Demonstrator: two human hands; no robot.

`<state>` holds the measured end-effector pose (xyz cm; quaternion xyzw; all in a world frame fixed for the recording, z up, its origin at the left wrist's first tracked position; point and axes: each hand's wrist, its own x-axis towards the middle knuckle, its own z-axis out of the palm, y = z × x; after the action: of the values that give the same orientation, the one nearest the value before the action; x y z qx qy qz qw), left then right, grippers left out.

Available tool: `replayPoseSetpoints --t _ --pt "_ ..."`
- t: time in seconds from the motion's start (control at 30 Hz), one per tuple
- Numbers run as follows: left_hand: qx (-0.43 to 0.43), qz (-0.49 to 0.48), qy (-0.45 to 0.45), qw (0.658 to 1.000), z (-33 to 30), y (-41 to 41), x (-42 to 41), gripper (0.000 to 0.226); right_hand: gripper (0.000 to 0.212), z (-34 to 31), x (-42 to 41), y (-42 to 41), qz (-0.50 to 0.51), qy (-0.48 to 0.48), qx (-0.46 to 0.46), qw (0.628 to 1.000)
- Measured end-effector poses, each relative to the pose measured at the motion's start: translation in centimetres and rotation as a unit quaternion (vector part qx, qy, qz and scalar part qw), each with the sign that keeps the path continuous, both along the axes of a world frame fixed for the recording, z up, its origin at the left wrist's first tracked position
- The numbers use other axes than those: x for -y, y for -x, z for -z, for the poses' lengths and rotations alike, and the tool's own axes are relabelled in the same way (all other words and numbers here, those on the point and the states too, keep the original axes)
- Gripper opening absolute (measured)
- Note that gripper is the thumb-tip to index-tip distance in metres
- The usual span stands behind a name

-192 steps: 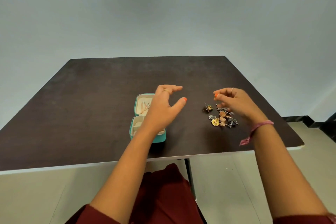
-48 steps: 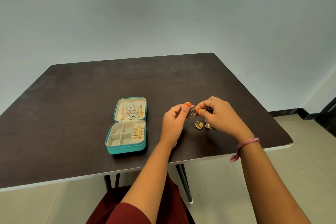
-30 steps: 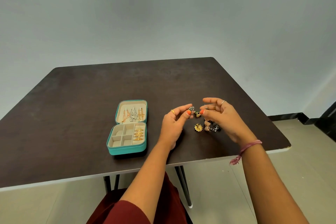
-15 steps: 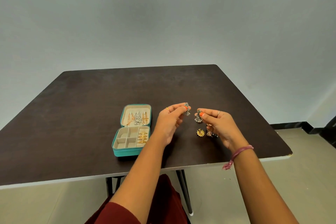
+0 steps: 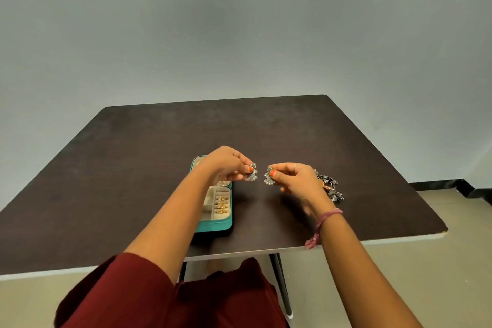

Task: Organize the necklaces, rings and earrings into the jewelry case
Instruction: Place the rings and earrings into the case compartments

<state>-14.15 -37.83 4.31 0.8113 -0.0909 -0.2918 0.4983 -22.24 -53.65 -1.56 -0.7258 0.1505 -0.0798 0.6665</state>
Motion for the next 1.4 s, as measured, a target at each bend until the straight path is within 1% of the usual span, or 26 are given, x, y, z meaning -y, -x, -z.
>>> replayPoseSetpoints --t 0.1,0.3,0.33,0.4,0.5,0.57,0.63,0.7,0.77,0.83,0.87,0.9,0.93,0.97,1.0,1.07,1.1,1.2,1.23,1.3,1.4 --pt "0.022 0.008 -0.061 0.998 0.2 -0.4 0.4 0.012 0.015 0.7 -1.2 -1.2 0.008 0.032 -0.022 0.999" --pt "0.063 0.059 -0.186 0.979 0.9 -1.5 1.3 0.018 0.012 1.9 -1.9 -2.7 0.026 0.174 -0.051 0.983" --pt "0.07 0.066 -0.2 0.975 1.1 -1.7 1.4 0.015 0.013 1.9 -1.8 -2.8 0.023 0.191 -0.054 0.98" --pt "0.091 0.051 -0.205 0.973 1.3 -1.9 1.5 0.009 0.014 1.6 -1.8 -3.0 0.008 0.218 -0.067 0.974" --pt "0.123 0.032 -0.199 0.972 1.7 -2.2 1.8 0.018 0.015 1.2 -1.6 -3.1 -0.017 0.214 -0.098 0.972" --pt "0.127 0.042 -0.227 0.965 1.4 -1.8 2.0 0.02 0.015 1.1 -1.5 -3.2 -0.019 0.203 -0.107 0.973" --pt "0.146 0.018 -0.239 0.96 1.1 -1.5 2.3 0.023 0.016 1.1 -1.4 -3.3 -0.017 0.194 -0.108 0.975" --pt "0.172 0.018 -0.249 0.953 1.2 -1.7 2.5 0.027 0.016 1.1 -1.5 -3.3 -0.017 0.192 -0.109 0.975" --pt "0.184 0.03 -0.287 0.939 1.4 -1.9 2.5 0.03 0.016 1.0 -1.6 -3.3 -0.02 0.197 -0.112 0.974" --pt "0.167 0.041 -0.292 0.941 1.4 -1.8 2.6 0.027 0.017 0.9 -1.6 -3.3 -0.025 0.197 -0.116 0.973" --pt "0.184 0.075 -0.315 0.928 1.2 -1.6 2.5 0.026 0.018 0.9 -1.6 -3.2 -0.027 0.192 -0.118 0.974" --pt "0.183 0.077 -0.299 0.933 1.0 -1.6 2.5 0.026 0.019 0.9 -1.5 -3.2 -0.03 0.185 -0.118 0.975" --pt "0.193 0.076 -0.302 0.93 0.7 -1.7 2.3 0.029 0.02 0.8 -1.3 -3.1 -0.031 0.178 -0.117 0.977" --pt "0.172 0.046 -0.28 0.943 0.6 -2.0 2.3 0.033 0.021 0.7 -1.1 -3.0 -0.032 0.172 -0.114 0.978" --pt "0.166 0.046 -0.278 0.945 0.6 -2.1 2.1 0.035 0.02 0.6 -0.8 -2.9 -0.03 0.168 -0.11 0.979" --pt "0.157 0.02 -0.221 0.962 0.0 -2.5 2.0 0.029 0.02 0.3 0.0 -2.6 -0.02 0.163 -0.101 0.981" --pt "0.17 0.021 -0.214 0.962 -0.5 -2.7 2.0 0.024 0.019 0.2 0.5 -2.5 -0.013 0.162 -0.095 0.982" --pt "0.229 0.023 -0.247 0.941 -1.7 -3.1 2.0 0.017 0.018 -0.6 2.2 -1.7 0.008 0.177 -0.072 0.982" --pt "0.233 0.018 -0.234 0.944 -2.1 -2.9 2.1 0.016 0.018 -1.0 2.8 -1.3 0.013 0.186 -0.064 0.98" --pt "0.257 0.028 -0.211 0.943 -2.4 -2.5 2.4 0.015 0.017 -1.8 4.0 -0.4 0.02 0.208 -0.05 0.977" --pt "0.292 0.041 -0.21 0.932 -2.3 -1.9 3.1 0.019 0.015 -2.8 5.6 0.9 0.036 0.244 -0.037 0.968"
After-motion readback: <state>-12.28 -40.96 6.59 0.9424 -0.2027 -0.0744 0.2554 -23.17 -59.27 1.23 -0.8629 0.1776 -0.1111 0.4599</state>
